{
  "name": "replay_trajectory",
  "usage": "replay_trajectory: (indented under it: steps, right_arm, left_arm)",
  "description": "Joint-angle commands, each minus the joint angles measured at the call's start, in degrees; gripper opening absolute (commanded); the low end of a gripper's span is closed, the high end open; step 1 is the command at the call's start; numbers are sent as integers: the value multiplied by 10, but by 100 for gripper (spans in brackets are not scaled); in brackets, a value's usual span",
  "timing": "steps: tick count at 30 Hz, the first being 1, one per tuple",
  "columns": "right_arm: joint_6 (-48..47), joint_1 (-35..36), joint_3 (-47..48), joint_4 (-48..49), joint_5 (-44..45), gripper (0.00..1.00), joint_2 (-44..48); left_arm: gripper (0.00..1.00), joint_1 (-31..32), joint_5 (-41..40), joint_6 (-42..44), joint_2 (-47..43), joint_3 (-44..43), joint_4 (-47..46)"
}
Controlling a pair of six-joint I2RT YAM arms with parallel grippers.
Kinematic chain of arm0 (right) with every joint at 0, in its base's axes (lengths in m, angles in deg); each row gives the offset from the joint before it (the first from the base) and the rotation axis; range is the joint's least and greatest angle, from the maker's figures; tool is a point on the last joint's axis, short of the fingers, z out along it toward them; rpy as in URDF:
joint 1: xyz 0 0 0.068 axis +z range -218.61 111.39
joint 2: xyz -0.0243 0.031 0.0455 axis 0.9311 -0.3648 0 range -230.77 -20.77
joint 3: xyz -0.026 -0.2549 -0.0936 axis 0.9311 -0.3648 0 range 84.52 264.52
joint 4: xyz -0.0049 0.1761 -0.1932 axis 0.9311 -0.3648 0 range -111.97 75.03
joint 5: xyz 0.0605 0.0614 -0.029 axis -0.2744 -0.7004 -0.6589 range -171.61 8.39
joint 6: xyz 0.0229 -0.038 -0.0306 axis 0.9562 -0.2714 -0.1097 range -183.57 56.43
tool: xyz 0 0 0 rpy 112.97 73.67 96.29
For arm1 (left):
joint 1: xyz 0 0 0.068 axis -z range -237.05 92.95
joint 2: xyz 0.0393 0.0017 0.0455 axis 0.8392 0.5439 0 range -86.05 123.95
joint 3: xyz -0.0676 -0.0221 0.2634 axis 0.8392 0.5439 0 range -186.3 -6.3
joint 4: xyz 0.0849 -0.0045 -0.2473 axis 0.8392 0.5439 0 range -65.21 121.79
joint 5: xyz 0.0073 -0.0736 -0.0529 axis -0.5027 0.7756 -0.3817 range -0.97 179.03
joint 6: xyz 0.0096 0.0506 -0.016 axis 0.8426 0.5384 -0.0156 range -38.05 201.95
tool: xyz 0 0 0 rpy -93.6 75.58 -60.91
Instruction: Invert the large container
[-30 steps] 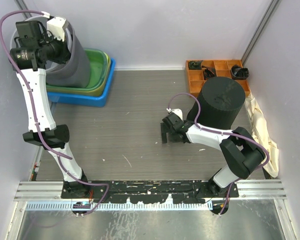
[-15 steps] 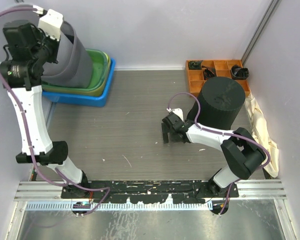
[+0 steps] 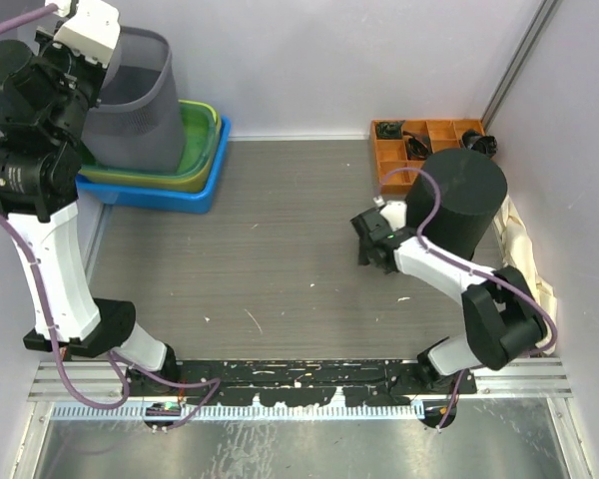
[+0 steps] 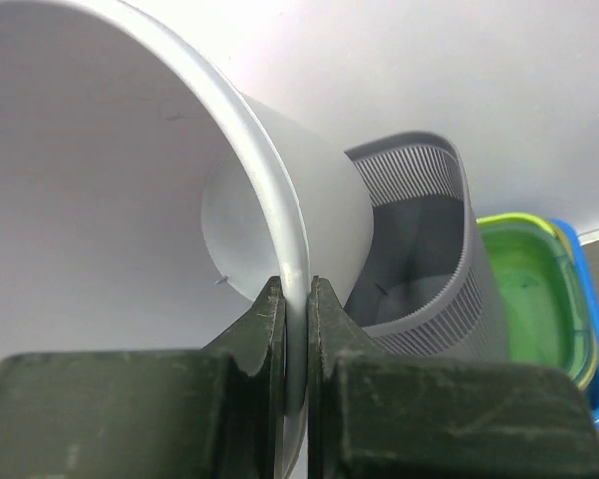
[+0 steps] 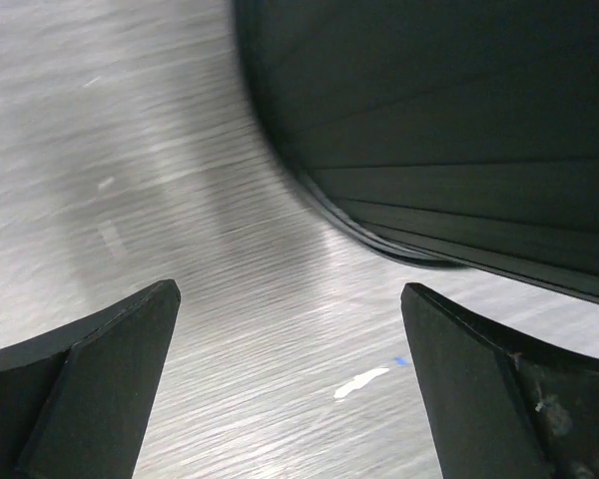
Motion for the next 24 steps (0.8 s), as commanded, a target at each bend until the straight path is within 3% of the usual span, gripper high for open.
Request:
replay_trajectory:
  steps: [1, 6, 13, 19, 24]
  right_arm:
    - [22, -53, 17, -34, 82, 100, 69]
    - [3, -74, 21, -37, 72, 100, 101]
    - [1, -74, -5, 6, -18, 100, 140]
    - [3, -73, -4, 19, -79, 100, 200]
    - [-1, -74, -23, 77, -153, 100, 344]
  left_arm:
    - [0, 19, 22, -14, -69, -34, -107]
    - [0, 19, 89, -87, -105, -33, -82]
    - [0, 18, 205, -192, -130, -63, -81]
    - [0, -2, 377, -383, -132, -30, -21]
    - [0, -2, 541, -561, -97, 6, -29]
